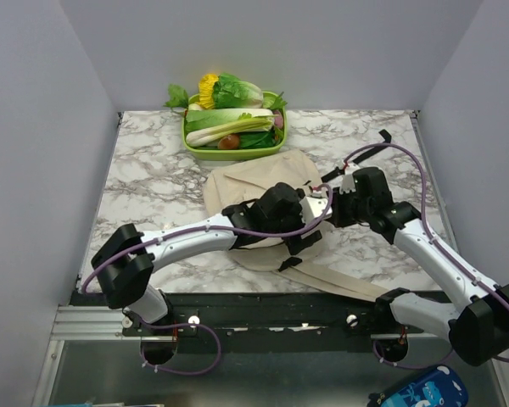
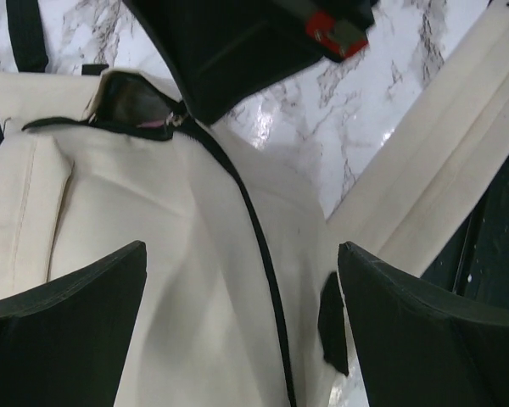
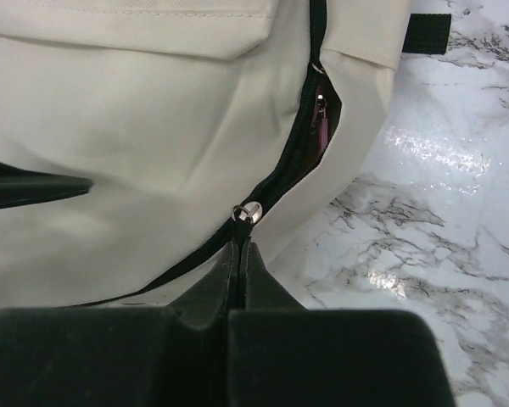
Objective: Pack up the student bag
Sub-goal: Zip the student bag at the center of the board.
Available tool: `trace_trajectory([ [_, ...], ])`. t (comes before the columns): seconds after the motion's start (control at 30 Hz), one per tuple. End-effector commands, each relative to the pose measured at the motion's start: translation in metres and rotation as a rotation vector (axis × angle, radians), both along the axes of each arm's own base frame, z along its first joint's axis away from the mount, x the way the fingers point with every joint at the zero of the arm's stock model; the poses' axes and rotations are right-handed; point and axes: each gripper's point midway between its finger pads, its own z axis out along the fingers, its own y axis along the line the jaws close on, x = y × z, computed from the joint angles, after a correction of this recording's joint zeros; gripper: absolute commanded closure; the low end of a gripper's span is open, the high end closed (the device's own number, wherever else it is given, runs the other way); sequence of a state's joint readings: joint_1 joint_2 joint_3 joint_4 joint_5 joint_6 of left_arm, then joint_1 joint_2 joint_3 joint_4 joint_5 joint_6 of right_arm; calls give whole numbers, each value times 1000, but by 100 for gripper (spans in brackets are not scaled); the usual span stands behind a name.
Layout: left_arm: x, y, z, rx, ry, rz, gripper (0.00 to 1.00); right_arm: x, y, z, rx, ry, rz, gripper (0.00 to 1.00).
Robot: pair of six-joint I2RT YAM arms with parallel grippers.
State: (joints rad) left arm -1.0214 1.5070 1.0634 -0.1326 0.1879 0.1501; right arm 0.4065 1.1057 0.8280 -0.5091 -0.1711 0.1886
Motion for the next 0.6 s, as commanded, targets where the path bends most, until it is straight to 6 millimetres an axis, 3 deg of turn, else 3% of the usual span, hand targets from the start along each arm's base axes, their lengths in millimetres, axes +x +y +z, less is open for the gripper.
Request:
trace_trajectory([
  [0.0,15,-27,10,-42,8,44,2,-3,7,8,46,-29,24,99],
  [0.07,17,-32,3,-12,-7,10,11,-2,5,9,39,-37,17,99],
  [0.17,21,-31,-5,35,-26,3,70,-1,0,3,17,-29,-10,99],
  [0.2,20,-28,-7,54,-29,-11,94,1,-1,1,10,-32,-15,99],
  [0.23,18,-27,-7,57,-29,-17,100,2,-3,-3,-1,-26,-24,99],
  [0.47,-6,-18,4,43,-24,-139,100,18,-23,-28,-126,8,-116,99],
  [0.57,-29,-11,9,42,-1,-253,100,29,-36,-35,-200,13,-164,99],
])
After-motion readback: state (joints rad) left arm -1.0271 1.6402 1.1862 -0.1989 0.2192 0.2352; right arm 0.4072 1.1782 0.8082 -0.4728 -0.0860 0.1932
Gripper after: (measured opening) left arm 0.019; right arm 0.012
